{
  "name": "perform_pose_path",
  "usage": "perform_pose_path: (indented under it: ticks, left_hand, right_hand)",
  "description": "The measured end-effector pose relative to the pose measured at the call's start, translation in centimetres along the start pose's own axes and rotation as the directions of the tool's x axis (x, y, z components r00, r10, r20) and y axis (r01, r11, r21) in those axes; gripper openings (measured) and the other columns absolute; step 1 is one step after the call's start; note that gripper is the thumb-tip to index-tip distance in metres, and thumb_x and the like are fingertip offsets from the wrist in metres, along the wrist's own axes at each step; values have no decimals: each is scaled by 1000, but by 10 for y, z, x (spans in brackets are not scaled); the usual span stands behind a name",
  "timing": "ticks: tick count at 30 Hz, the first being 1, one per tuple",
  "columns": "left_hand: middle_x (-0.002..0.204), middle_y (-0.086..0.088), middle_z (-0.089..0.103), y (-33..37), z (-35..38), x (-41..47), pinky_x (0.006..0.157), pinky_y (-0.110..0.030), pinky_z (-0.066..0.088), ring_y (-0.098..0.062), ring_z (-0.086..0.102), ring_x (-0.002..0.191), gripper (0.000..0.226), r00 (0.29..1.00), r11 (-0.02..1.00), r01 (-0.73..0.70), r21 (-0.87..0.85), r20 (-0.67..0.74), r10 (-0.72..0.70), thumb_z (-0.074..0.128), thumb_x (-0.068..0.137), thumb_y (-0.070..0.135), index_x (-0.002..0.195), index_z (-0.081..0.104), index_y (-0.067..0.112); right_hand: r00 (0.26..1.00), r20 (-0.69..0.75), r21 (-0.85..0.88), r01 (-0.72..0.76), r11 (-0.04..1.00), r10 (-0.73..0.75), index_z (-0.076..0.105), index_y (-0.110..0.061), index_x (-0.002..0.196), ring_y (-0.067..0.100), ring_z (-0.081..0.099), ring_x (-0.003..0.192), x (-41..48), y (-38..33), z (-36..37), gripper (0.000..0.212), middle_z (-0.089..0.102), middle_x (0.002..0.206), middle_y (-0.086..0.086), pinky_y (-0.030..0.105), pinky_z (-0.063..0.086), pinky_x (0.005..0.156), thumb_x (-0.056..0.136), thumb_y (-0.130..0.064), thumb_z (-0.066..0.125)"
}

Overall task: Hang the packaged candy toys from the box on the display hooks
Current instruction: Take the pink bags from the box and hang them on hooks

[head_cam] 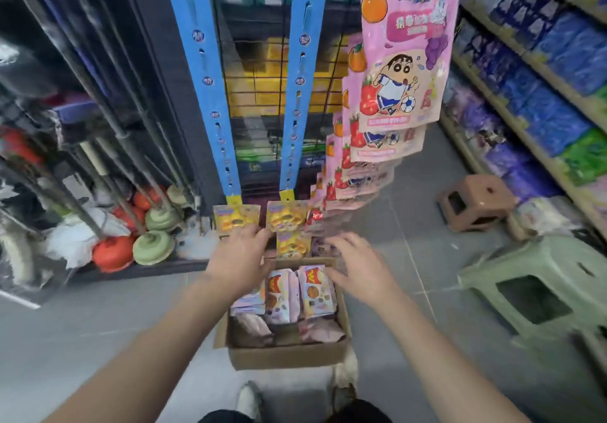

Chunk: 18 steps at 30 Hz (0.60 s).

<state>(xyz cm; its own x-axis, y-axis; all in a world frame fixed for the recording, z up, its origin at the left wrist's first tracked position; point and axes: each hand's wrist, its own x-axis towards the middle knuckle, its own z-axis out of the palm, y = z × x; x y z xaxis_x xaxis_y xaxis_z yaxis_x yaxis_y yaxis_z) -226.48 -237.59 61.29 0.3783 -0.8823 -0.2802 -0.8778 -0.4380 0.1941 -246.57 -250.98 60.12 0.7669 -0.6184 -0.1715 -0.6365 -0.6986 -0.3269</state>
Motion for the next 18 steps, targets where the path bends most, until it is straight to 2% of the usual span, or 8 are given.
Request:
perform_pose_path:
  ticks: [3,9,13,18]
  left_hand:
    - [145,-5,47,-12,28,-14,99,-43,51,-29,46,134,58,997,1000,1,-24,84,1,64,96,43,147,45,23]
    - [153,-2,43,-17,75,-25,107,-36,41,-26,40,142,58,982,998,44,-44,187,-35,59,98,42,151,40,24]
    - [153,-2,43,-20,114,-26,104,-36,43,-26,41,141,61,965,991,111,-70,247,-90,61,96,42,151,41,25]
    - [151,1,44,-20,183,-10,106,-39,46,-23,40,142,54,932,979,171,-112,342,-124,56,96,36,148,42,26]
  right_hand:
    - [996,58,-5,-70,998,70,52,-25,140,25,53,127,-22,-4,26,52,54,133,0,37,43,100,92,-40,66]
    - [985,117,5,-130,991,129,56,-28,135,25,56,120,-38,5,64,50,58,125,-2,38,45,98,88,-41,68]
    - [971,188,14,-150,989,145,54,-27,140,26,56,121,-34,19,101,54,58,128,-1,38,45,99,89,-41,68]
    - [949,267,-26,-170,985,171,58,-24,134,24,56,121,-20,52,160,45,59,127,-1,36,45,96,92,-38,64]
